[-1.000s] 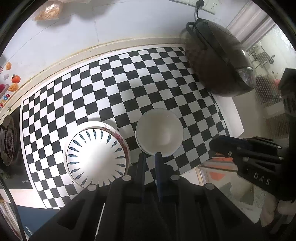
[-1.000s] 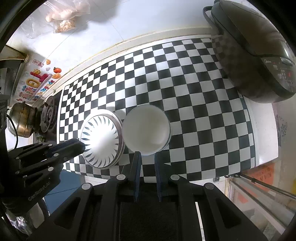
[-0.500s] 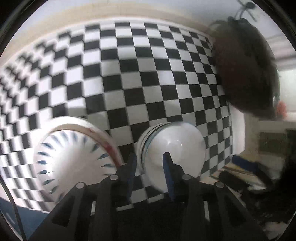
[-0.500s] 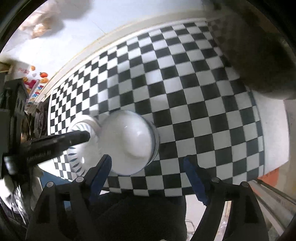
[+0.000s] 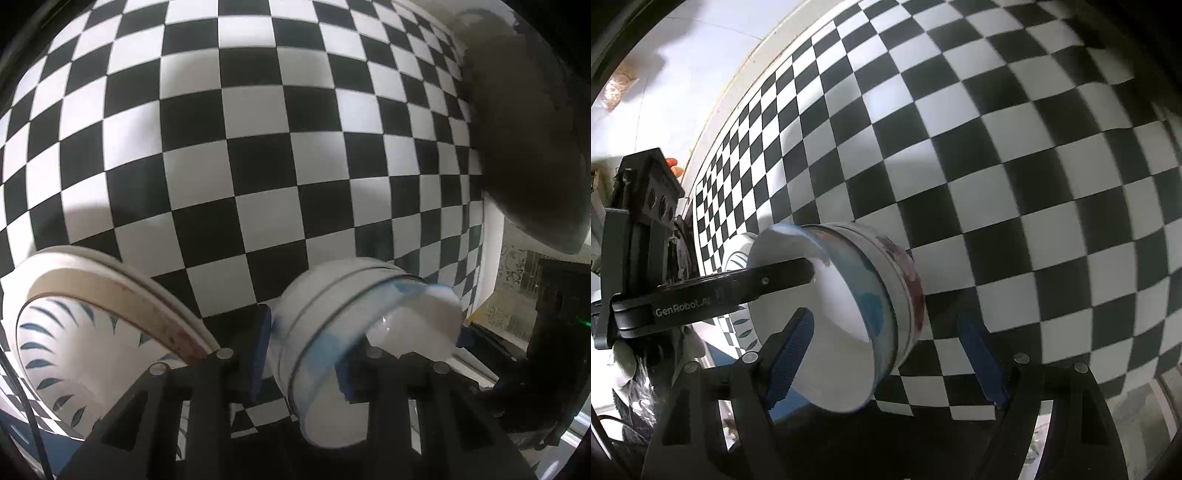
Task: Organize plates and bowls
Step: 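Lift the three nested bowls together with both grippers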
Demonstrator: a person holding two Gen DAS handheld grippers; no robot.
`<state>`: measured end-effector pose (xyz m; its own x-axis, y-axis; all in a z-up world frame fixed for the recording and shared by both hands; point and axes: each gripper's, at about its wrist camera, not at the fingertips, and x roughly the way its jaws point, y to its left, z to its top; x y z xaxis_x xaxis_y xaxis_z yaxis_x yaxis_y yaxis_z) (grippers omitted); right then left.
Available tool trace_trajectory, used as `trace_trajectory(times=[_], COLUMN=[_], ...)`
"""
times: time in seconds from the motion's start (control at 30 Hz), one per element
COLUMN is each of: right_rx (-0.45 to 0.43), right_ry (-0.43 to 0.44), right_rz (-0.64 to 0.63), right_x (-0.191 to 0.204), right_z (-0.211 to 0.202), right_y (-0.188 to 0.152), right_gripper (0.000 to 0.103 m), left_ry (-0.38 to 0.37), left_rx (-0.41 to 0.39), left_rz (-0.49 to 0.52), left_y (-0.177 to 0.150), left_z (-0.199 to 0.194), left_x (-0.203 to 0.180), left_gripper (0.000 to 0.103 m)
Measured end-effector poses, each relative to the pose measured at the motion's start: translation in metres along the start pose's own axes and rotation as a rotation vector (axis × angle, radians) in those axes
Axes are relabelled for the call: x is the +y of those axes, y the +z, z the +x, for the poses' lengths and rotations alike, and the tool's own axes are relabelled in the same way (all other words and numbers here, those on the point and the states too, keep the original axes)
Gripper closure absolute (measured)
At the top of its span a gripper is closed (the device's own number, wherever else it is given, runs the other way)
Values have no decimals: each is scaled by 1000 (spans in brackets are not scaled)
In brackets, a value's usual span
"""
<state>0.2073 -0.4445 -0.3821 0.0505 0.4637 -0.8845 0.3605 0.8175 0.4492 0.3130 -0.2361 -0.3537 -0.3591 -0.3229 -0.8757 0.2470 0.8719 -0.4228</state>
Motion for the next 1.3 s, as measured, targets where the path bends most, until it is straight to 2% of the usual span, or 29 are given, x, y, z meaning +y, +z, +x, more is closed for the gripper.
trace_trajectory(times=[0.1,0.23,0.33,0.53,0.6,0.73,0.87,1.3], right_rx=[18,43,64,96,103,105,91,58], right_ry=[8,35,69,135,154,167,207,179], right_rz=[7,25,50,87,101,147,187,126], right_x=[0,-3,-7,-10,-11,-16,-23,-7], right_z=[9,22,32,49,54,67,68,51], right_y=[4,8,9,8,8,7,3,0], right_gripper=[21,21,21,21,22,41,43,45], left_ry=[-10,-24,-54,-121,-129,-135,-144,-103], left_rx=[27,38,51,74,72,37,12,-42], left_rz=[9,24,27,29,42,43,46,81], left_y=[3,6,10,15,15,11,3,-6], left_z=[10,16,19,24,25,22,21,11], left_x=[-1,-3,-1,5,4,4,5,-7], left_gripper=[71,61,55,49,49,52,52,52])
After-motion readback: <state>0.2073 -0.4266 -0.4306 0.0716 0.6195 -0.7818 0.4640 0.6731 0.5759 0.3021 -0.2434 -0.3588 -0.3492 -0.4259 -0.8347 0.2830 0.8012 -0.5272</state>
